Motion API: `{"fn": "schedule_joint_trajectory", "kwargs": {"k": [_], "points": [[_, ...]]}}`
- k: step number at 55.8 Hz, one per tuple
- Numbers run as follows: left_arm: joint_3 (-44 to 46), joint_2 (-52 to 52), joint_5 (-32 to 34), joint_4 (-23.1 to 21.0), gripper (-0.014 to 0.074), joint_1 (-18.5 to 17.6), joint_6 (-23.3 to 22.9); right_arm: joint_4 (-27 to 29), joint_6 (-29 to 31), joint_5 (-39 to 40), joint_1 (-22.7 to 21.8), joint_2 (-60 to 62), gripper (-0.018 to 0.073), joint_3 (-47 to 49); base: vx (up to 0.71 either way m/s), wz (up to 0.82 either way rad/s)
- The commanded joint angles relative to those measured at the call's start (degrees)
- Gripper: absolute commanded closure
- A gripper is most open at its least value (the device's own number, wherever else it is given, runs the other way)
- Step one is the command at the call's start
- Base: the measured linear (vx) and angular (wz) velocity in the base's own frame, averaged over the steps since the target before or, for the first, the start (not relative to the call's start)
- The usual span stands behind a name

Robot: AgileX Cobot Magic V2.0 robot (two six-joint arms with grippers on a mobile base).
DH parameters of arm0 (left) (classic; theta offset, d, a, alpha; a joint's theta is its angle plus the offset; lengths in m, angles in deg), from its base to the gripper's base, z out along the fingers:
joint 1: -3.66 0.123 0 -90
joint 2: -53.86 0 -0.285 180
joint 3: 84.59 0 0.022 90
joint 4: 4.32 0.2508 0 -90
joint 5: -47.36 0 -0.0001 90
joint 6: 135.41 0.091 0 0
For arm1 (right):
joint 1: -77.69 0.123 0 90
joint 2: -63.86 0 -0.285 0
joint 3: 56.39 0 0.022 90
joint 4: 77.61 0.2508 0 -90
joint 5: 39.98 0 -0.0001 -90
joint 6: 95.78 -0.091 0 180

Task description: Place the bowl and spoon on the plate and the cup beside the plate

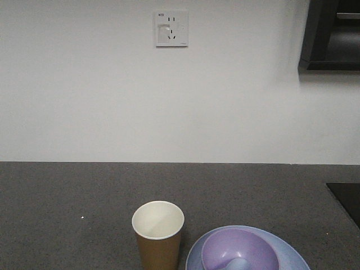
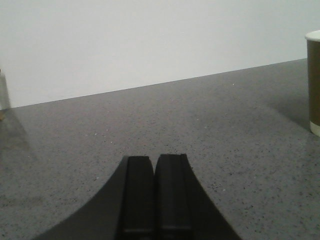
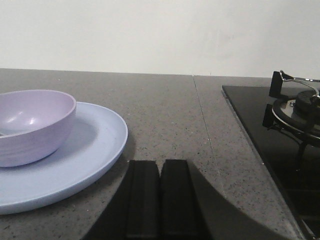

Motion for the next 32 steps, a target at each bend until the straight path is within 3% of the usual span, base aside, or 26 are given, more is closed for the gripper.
{"fn": "schedule_joint_trajectory", "kwargs": {"k": [1, 32], "points": [[1.5, -1.0, 4.4, -0.1, 0.0602, 0.0, -0.2, -0.6, 0.1, 5.4, 0.0, 0.3, 0.0565, -0.2, 0.00, 0.00], [1.5, -1.0, 4.4, -0.1, 0.0602, 0.0, -0.2, -0.3, 0.1, 5.3, 0.0, 0.3, 0.0565, -0.2, 0.00, 0.00]]}}
